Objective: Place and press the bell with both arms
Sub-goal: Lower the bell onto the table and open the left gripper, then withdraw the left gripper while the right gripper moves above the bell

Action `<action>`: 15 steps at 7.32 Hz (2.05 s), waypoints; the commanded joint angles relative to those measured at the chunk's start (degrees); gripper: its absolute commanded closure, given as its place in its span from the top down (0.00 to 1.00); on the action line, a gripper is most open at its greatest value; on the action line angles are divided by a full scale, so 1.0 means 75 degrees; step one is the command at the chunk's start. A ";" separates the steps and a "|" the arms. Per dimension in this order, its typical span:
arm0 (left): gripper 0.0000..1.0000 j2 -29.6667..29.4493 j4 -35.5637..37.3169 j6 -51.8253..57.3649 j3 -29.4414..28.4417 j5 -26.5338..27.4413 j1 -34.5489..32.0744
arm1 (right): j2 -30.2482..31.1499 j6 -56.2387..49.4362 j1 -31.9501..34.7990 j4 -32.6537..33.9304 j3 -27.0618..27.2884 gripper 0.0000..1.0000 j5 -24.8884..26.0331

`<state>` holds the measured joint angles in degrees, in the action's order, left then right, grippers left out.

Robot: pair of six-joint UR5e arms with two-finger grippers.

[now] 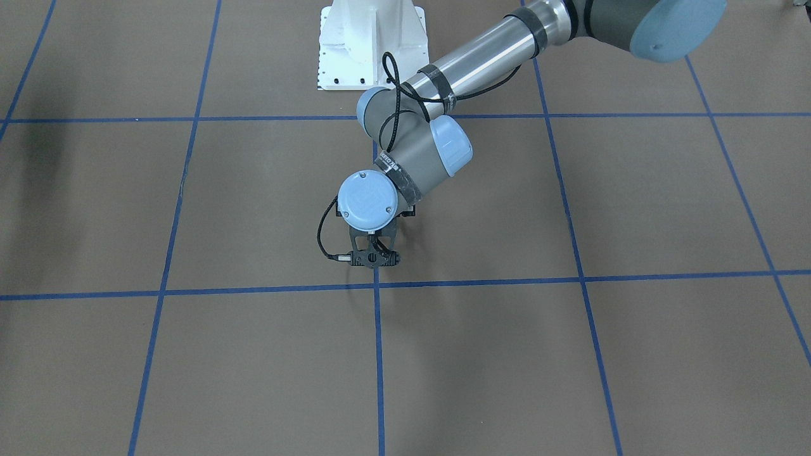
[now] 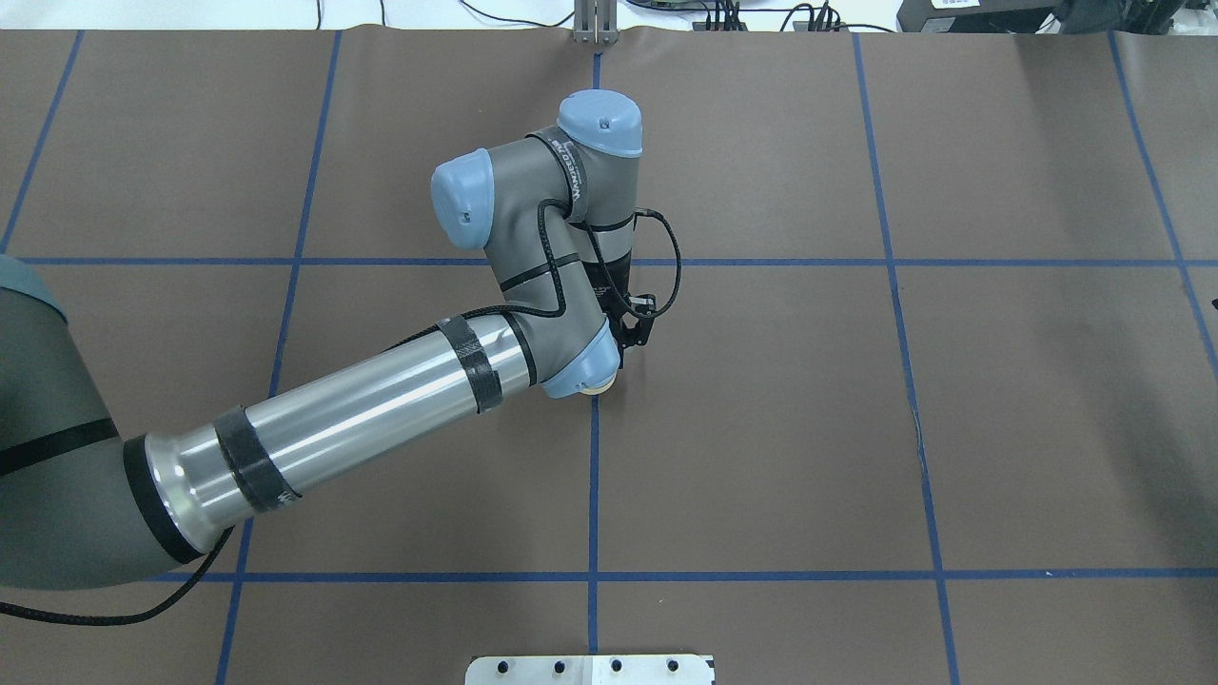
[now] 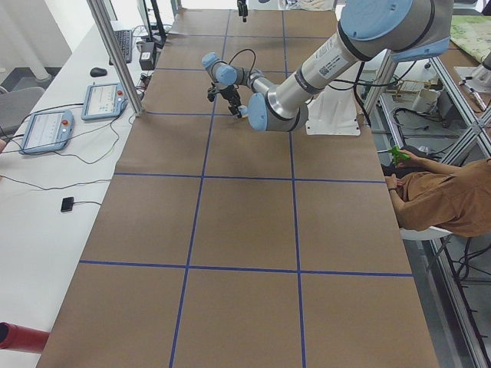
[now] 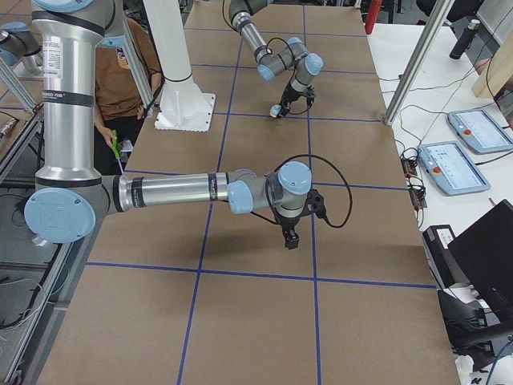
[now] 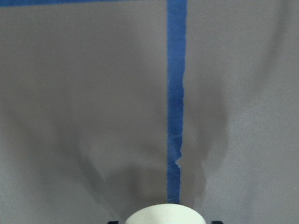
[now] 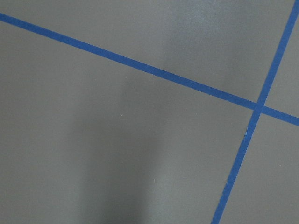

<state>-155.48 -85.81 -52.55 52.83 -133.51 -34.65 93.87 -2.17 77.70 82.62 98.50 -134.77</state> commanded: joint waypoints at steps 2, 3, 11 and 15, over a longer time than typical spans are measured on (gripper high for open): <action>0.29 0.0000 -0.0007 -0.0001 -0.0001 0.0000 0.0073 | 0.0000 -0.0003 -0.0001 0.0000 -0.0008 1.00 0.0004; 0.37 0.0011 -0.0054 -0.0001 -0.0013 0.0012 0.0085 | 0.0000 -0.0003 -0.0001 0.0000 0.0003 1.00 0.0004; 0.85 0.0023 -0.0079 -0.0036 0.0615 -0.0023 -0.0368 | -0.0700 0.0775 -0.0140 -0.0012 0.0050 1.00 -0.0007; 0.85 0.1503 0.1071 0.0279 0.3482 -0.0362 -0.1892 | -0.2244 0.4822 -0.2056 -0.0023 0.0705 1.00 0.0598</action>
<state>-150.53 -78.78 -51.79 70.72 -135.23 -45.26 81.69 21.79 67.93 82.39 101.86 -133.00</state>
